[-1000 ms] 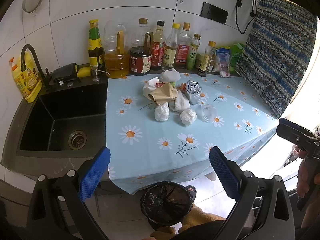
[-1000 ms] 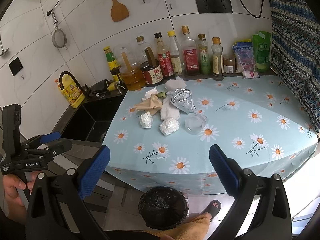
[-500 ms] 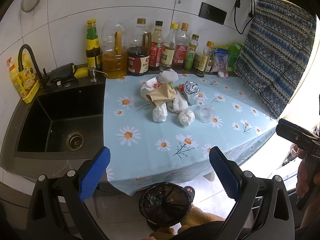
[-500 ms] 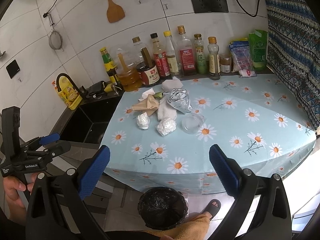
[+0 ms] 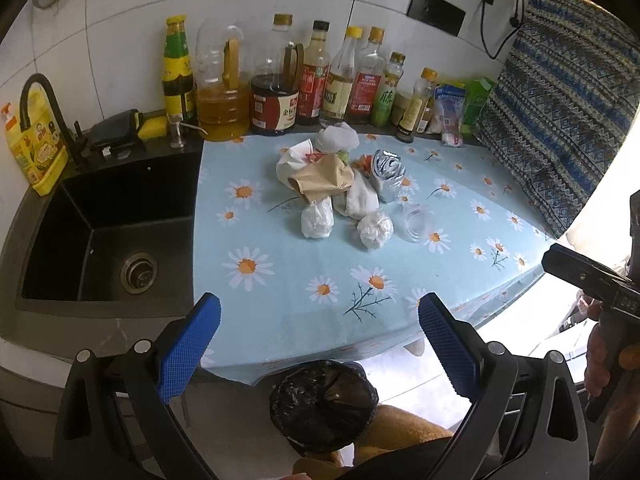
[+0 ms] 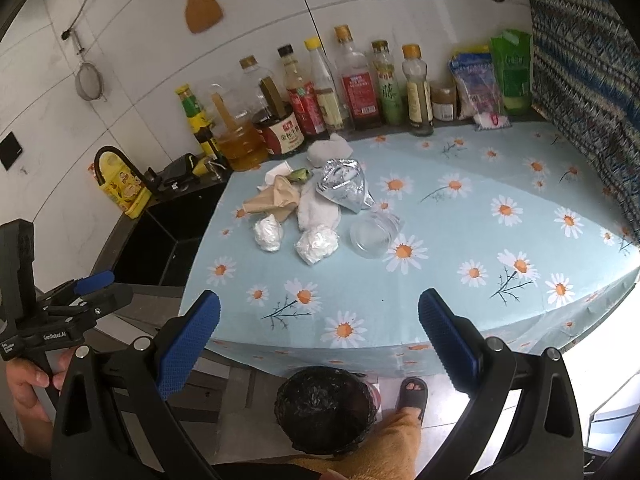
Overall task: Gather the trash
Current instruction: 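Grasp the clear plastic cup with the right tool while the left tool grasps a white plastic bag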
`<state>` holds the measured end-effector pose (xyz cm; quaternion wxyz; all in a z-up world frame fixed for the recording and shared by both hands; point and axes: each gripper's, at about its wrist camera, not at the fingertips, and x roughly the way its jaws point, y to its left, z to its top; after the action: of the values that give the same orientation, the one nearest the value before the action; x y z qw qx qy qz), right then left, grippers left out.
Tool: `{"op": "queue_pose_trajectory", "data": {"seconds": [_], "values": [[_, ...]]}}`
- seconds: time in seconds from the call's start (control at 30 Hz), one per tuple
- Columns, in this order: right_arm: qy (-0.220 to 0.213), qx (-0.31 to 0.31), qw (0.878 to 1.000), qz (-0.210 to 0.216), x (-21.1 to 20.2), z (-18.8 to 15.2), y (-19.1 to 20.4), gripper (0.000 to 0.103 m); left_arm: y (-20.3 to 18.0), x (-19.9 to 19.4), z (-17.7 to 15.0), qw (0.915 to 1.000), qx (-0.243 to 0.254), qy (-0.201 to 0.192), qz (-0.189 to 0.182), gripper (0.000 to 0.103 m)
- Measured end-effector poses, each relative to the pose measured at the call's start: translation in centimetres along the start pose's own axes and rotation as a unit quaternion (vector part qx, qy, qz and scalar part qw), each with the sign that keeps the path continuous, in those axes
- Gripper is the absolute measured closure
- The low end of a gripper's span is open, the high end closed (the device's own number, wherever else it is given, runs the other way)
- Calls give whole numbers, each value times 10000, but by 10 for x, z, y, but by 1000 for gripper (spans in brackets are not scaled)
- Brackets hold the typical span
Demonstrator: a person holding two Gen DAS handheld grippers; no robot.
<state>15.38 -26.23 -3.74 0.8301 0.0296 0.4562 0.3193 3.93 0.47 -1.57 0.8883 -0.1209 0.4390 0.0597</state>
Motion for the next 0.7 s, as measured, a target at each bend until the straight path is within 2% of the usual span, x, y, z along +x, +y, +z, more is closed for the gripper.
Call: {"op": "queue_pose_trajectory", "data": {"seconds": [0.27, 0.7], "values": [[446, 27, 9988, 206, 63, 35, -23, 5, 10, 43, 6, 9986, -361, 345, 163, 7], [1271, -7, 9916, 237, 182, 73, -73, 7, 15, 110, -1, 9874, -1049, 1067, 507, 7]]}}
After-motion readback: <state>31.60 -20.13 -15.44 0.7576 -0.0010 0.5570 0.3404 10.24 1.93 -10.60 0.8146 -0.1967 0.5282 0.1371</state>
